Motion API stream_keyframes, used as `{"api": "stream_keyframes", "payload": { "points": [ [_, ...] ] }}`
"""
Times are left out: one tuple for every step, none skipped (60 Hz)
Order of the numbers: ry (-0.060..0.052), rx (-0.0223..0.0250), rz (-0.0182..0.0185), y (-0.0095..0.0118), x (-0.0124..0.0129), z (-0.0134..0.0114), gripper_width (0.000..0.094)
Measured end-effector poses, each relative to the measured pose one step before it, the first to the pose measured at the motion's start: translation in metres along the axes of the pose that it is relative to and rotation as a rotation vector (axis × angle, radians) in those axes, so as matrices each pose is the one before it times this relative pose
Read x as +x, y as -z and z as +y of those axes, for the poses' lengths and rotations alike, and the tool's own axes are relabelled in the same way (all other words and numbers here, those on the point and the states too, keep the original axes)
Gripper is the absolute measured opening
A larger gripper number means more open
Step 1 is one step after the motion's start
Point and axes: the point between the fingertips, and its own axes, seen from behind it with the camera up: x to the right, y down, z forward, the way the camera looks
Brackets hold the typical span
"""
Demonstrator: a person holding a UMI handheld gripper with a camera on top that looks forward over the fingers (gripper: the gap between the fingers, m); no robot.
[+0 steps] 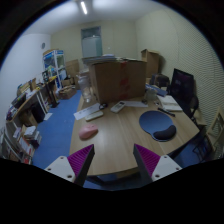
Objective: Arrange mouse
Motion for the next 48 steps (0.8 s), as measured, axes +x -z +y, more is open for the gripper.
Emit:
{"api": "stream_keyframes", "payload": {
  "points": [
    [-0.0027, -0.00247, -0.00753, 0.00661, -0.00383, 0.00170, 0.0810],
    [0.0007, 0.00011, -0.00782, -0.00101, -0.00195, 0.00026, 0.0808],
    [-0.0003, -0.00140, -0.00768, -0.00110, -0.00230, 0.00071, 0.0809],
    [-0.0009, -0.00241, -0.00829, -0.00144, -0.00280, 0.00106, 0.0810],
    [-0.0015, -0.00267, -0.01013, -0.00171, -0.00333, 0.00110, 0.0812],
    [-0.0032, -0.00308, -0.00956, -0.00246, -0.00369, 0.00148, 0.0807],
    [-0.0034, -0.00398, -0.00979, -0.00306, -0.00357, 0.00158, 0.0809],
    [-0.0037, -0.00468, -0.01021, -0.00321, -0.00368, 0.00190, 0.0809],
    [-0.0041, -0.00449, -0.01087, -0.00410, -0.00362, 0.00194, 0.0807],
    [-0.0005, 0.00085, -0.01335, -0.01095, 0.00086, 0.00115, 0.0807],
    [-0.0049, -0.00594, -0.01048, -0.00530, -0.00578, 0.00005, 0.0808],
    [-0.0042, -0.00431, -0.01234, -0.00521, -0.00411, 0.00146, 0.0805],
    [-0.0037, -0.00519, -0.01149, -0.00067, -0.00465, 0.00244, 0.0805],
    [-0.0014, -0.00568, -0.01173, -0.00933, -0.00337, 0.00150, 0.0804],
    [-0.0005, -0.00437, -0.01221, -0.00592, -0.00297, 0.00295, 0.0803],
    [-0.0014, -0.00736, -0.00967, -0.00210, -0.00566, 0.00192, 0.0807],
    [0.0024, -0.00215, -0.01148, -0.00961, -0.00239, 0.00195, 0.0806],
    [0.0018, -0.00264, -0.01203, -0.00707, -0.00364, 0.00164, 0.0806],
    [0.0029, -0.00199, -0.01109, -0.00641, -0.00449, 0.00111, 0.0809],
    [0.0034, -0.00333, -0.00956, -0.00522, -0.00425, 0.00074, 0.0805],
    [0.0035, -0.00522, -0.01097, -0.00725, -0.00350, 0.00199, 0.0807],
    [0.0048, -0.00650, -0.01135, -0.00538, -0.00491, 0.00136, 0.0808],
    [0.0055, -0.00550, -0.01304, -0.00615, -0.00460, 0.00128, 0.0808],
    [0.0066, -0.00496, -0.01443, -0.00664, -0.00506, 0.00122, 0.0808],
    [0.0069, -0.00543, -0.01448, -0.00629, -0.00468, 0.00113, 0.0807],
    [0.0070, -0.00689, -0.01361, -0.00651, -0.00449, 0.00134, 0.0808],
    [0.0076, -0.00760, -0.01146, -0.00605, -0.00362, 0.00148, 0.0806],
    [0.0074, -0.00490, -0.01070, -0.00941, -0.00109, 0.00070, 0.0811],
    [0.0070, -0.00315, -0.00477, -0.00210, -0.00592, 0.00070, 0.0809],
    [0.0082, -0.00170, -0.00609, -0.00498, -0.00273, -0.00024, 0.0808],
    [0.0090, -0.00071, -0.00543, -0.00639, -0.00235, -0.00040, 0.0811],
    [0.0091, -0.00121, -0.00457, -0.00635, -0.00162, -0.00007, 0.0809],
    [0.0089, -0.00183, -0.00258, -0.00644, -0.00152, -0.00023, 0.0808],
    [0.0090, -0.00278, -0.00378, -0.00875, 0.00296, 0.00016, 0.0809],
    [0.0079, -0.00350, -0.00085, -0.00630, -0.00121, 0.00004, 0.0809],
    [0.0072, -0.00202, 0.00116, -0.00508, -0.00293, -0.00002, 0.0807],
    [0.0064, 0.00006, 0.00098, -0.00549, -0.00096, -0.00038, 0.0809],
    [0.0055, 0.00174, 0.00223, -0.00558, -0.00032, -0.00087, 0.0813],
    [0.0042, 0.00112, 0.00552, -0.00602, 0.00062, -0.00075, 0.0808],
    [0.0011, -0.00024, 0.00896, -0.00558, 0.00167, -0.00036, 0.0812],
    [-0.0016, -0.00191, 0.01121, -0.00521, 0.00226, -0.00008, 0.0813],
    [-0.0037, -0.00263, 0.00937, -0.00497, 0.00360, -0.00014, 0.0808],
    [-0.0054, -0.00132, 0.01052, -0.00644, 0.00263, -0.00015, 0.0813],
    [-0.0070, -0.00138, 0.00896, -0.00492, 0.00223, -0.00029, 0.0812],
    [-0.0075, -0.00197, 0.00937, -0.00442, 0.00212, 0.00024, 0.0814],
    [-0.0014, 0.01635, 0.00768, -0.00341, 0.00139, -0.00493, 0.0816],
    [0.0012, 0.01712, 0.00632, -0.00338, 0.00095, -0.00517, 0.0804],
    [0.0000, 0.00131, 0.00505, -0.00356, 0.00033, -0.00123, 0.0806]
  ]
}}
